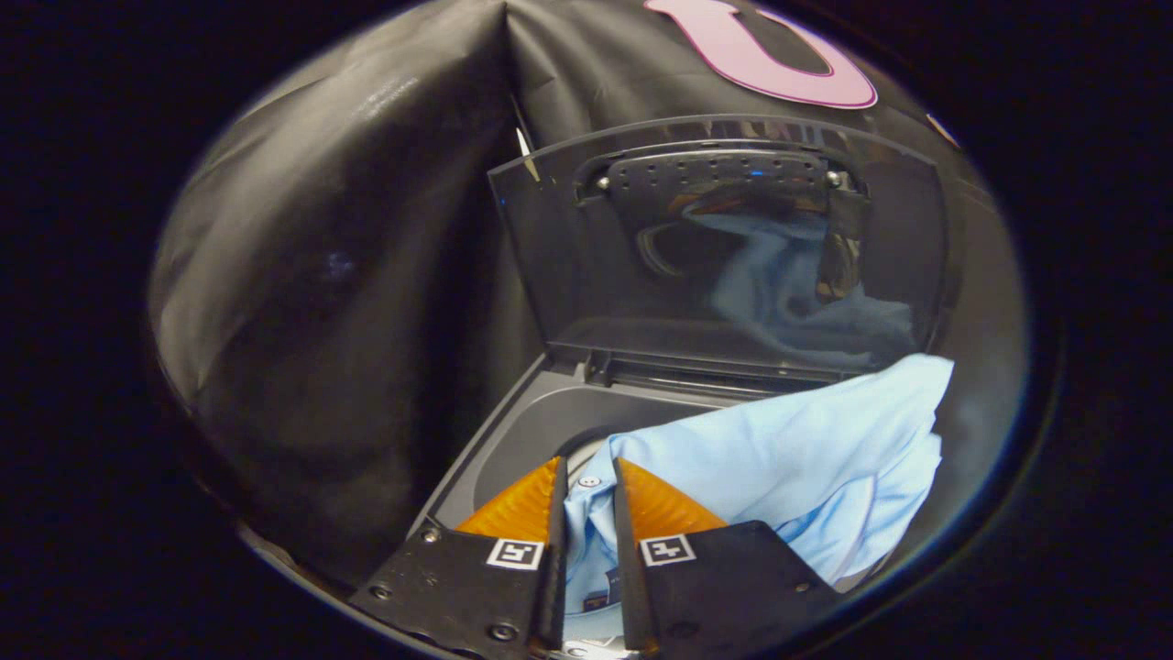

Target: Put the clothes into the washing machine and then close the washing machine lid.

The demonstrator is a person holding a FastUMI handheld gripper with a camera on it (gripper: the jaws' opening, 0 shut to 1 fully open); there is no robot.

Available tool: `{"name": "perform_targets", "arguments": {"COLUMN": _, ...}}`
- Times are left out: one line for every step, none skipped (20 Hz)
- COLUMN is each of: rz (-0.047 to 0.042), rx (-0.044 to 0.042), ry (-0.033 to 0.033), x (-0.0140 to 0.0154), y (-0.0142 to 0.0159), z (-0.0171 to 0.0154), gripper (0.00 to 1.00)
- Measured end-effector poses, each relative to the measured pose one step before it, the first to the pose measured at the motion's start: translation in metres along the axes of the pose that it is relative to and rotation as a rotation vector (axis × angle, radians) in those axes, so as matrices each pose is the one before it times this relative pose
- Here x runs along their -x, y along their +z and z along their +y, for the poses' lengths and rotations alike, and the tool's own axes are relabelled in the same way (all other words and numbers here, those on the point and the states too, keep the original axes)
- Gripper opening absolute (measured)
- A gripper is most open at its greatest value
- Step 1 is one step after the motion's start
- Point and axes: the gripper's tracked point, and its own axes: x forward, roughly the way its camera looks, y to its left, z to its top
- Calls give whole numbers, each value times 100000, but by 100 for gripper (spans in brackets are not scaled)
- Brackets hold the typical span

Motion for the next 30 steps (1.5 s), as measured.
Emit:
{"name": "perform_targets", "arguments": {"rz": -1318, "rx": -692, "ry": 79, "x": -23, "y": 399, "z": -633, "gripper": 33}}
{"name": "perform_targets", "arguments": {"rz": -597, "rx": -1182, "ry": 158, "x": 182, "y": 597, "z": -769, "gripper": 41}}
{"name": "perform_targets", "arguments": {"rz": -897, "rx": -957, "ry": 58, "x": 107, "y": 1023, "z": -768, "gripper": 49}}
{"name": "perform_targets", "arguments": {"rz": -891, "rx": -564, "ry": -770, "x": 549, "y": 1282, "z": -687, "gripper": 58}}
{"name": "perform_targets", "arguments": {"rz": -353, "rx": -181, "ry": -616, "x": 1085, "y": 859, "z": -935, "gripper": 66}}
{"name": "perform_targets", "arguments": {"rz": -850, "rx": -195, "ry": -776, "x": 1419, "y": 258, "z": -359, "gripper": 66}}
{"name": "perform_targets", "arguments": {"rz": -1008, "rx": -302, "ry": -546, "x": 1010, "y": 521, "z": -533, "gripper": 66}}
{"name": "perform_targets", "arguments": {"rz": -643, "rx": -138, "ry": -332, "x": 1394, "y": 302, "z": -490, "gripper": 66}}
{"name": "perform_targets", "arguments": {"rz": -505, "rx": -132, "ry": -460, "x": 982, "y": 397, "z": -479, "gripper": 66}}
{"name": "perform_targets", "arguments": {"rz": -677, "rx": -132, "ry": -550, "x": 821, "y": 161, "z": -175, "gripper": 66}}
{"name": "perform_targets", "arguments": {"rz": -1023, "rx": -250, "ry": -421, "x": 667, "y": 560, "z": -361, "gripper": 66}}
{"name": "perform_targets", "arguments": {"rz": -1910, "rx": -542, "ry": -904, "x": 853, "y": 797, "z": -381, "gripper": 66}}
{"name": "perform_targets", "arguments": {"rz": -2099, "rx": -935, "ry": -516, "x": 1173, "y": 1147, "z": -631, "gripper": 66}}
{"name": "perform_targets", "arguments": {"rz": -2025, "rx": -842, "ry": 62, "x": 933, "y": 1495, "z": -436, "gripper": 72}}
{"name": "perform_targets", "arguments": {"rz": -2419, "rx": -477, "ry": -892, "x": 1109, "y": 1856, "z": -769, "gripper": 77}}
{"name": "perform_targets", "arguments": {"rz": -1834, "rx": -501, "ry": -964, "x": 1408, "y": 1996, "z": -791, "gripper": 82}}
{"name": "perform_targets", "arguments": {"rz": -1353, "rx": -265, "ry": -2150, "x": 1328, "y": 1919, "z": -826, "gripper": 87}}
{"name": "perform_targets", "arguments": {"rz": -2088, "rx": -281, "ry": -851, "x": 1499, "y": 2795, "z": -445, "gripper": 92}}
{"name": "perform_targets", "arguments": {"rz": -2375, "rx": -176, "ry": -334, "x": 727, "y": 2970, "z": -351, "gripper": 97}}
{"name": "perform_targets", "arguments": {"rz": -3268, "rx": 17, "ry": -1317, "x": 484, "y": 3466, "z": -247, "gripper": 97}}
{"name": "perform_targets", "arguments": {"rz": -3266, "rx": -135, "ry": -2953, "x": 454, "y": 3843, "z": -804, "gripper": 97}}
{"name": "perform_targets", "arguments": {"rz": -3003, "rx": -272, "ry": -1838, "x": 173, "y": 4387, "z": -470, "gripper": 97}}
{"name": "perform_targets", "arguments": {"rz": -2709, "rx": -183, "ry": 477, "x": 58, "y": 3872, "z": 96, "gripper": 97}}
{"name": "perform_targets", "arguments": {"rz": -3349, "rx": -65, "ry": -157, "x": -967, "y": 4086, "z": 65, "gripper": 97}}
{"name": "perform_targets", "arguments": {"rz": -3695, "rx": 745, "ry": -878, "x": -800, "y": 3939, "z": 108, "gripper": 97}}
{"name": "perform_targets", "arguments": {"rz": -3908, "rx": 700, "ry": -830, "x": -530, "y": 4437, "z": 334, "gripper": 97}}
{"name": "perform_targets", "arguments": {"rz": -3409, "rx": 1338, "ry": -742, "x": -498, "y": 4016, "z": 136, "gripper": 96}}
{"name": "perform_targets", "arguments": {"rz": -3103, "rx": 1326, "ry": -838, "x": -1185, "y": 3186, "z": -261, "gripper": 96}}
{"name": "perform_targets", "arguments": {"rz": -3435, "rx": 2032, "ry": -1540, "x": -1038, "y": 3395, "z": -125, "gripper": 96}}
{"name": "perform_targets", "arguments": {"rz": -2335, "rx": 2789, "ry": -919, "x": -1502, "y": 2798, "z": 582, "gripper": 96}}
